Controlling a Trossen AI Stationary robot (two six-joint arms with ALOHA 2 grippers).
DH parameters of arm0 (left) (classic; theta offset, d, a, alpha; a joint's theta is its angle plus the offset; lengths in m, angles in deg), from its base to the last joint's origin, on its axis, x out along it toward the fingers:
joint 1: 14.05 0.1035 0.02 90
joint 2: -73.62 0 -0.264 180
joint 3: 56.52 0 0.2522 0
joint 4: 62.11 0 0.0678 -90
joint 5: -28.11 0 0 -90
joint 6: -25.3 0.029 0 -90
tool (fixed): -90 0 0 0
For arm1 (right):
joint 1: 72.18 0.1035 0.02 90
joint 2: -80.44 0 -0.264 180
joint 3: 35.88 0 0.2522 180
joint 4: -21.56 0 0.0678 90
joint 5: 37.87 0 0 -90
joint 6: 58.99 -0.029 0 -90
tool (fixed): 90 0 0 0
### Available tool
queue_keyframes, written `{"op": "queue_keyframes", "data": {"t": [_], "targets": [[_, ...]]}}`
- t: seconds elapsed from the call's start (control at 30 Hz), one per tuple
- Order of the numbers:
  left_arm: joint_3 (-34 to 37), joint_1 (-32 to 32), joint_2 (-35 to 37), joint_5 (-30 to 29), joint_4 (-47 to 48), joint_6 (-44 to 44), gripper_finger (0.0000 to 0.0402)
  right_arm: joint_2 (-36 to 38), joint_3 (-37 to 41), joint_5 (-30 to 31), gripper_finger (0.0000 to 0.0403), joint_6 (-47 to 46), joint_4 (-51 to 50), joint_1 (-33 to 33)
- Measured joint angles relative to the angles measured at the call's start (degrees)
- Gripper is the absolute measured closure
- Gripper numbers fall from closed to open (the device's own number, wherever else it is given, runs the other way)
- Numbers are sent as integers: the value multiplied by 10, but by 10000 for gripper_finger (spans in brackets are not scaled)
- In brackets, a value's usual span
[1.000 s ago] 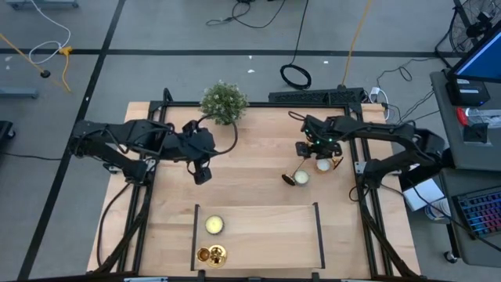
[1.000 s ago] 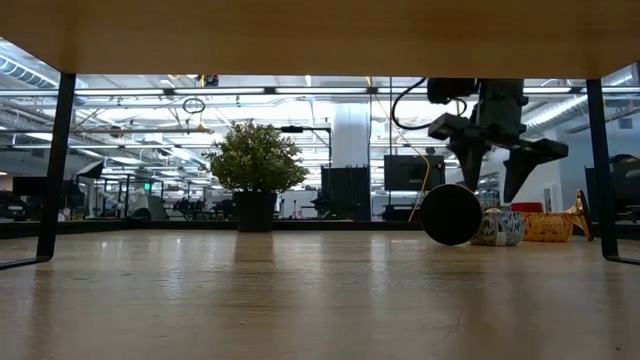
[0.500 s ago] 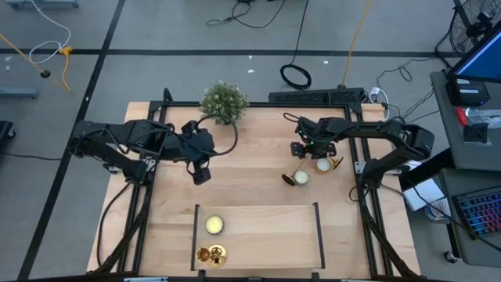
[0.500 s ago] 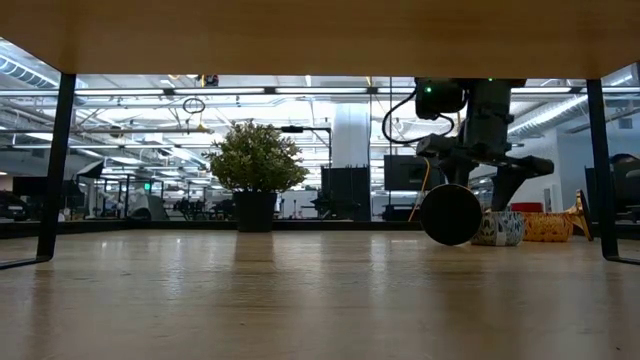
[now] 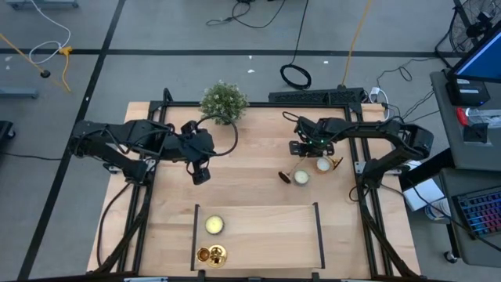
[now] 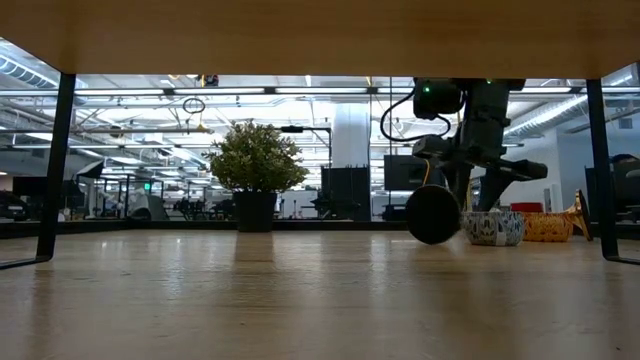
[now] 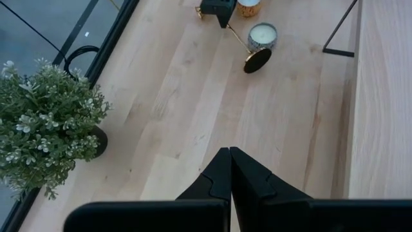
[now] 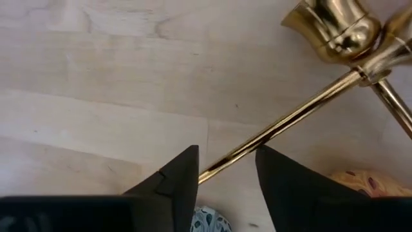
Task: Pick & Place candle stick holders
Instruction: Put the left gold candle holder on the shelf
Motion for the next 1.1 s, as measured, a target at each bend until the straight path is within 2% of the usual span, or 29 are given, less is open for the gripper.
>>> {"op": "queue_keyframes", "data": {"t": [0.43,0.57,0.8,1.1], "targets": [[0,0,0,0,12,-2,399,0,46,8,271,-19,41,14],[0,0,0,0,12,-2,399,4,46,10,299,-19,70,24],[0,0,0,1,13,1,399,3,46,-5,387,-11,125,43],[0,0,0,1,29,0,399,3,33,-8,391,4,185,56]]}}
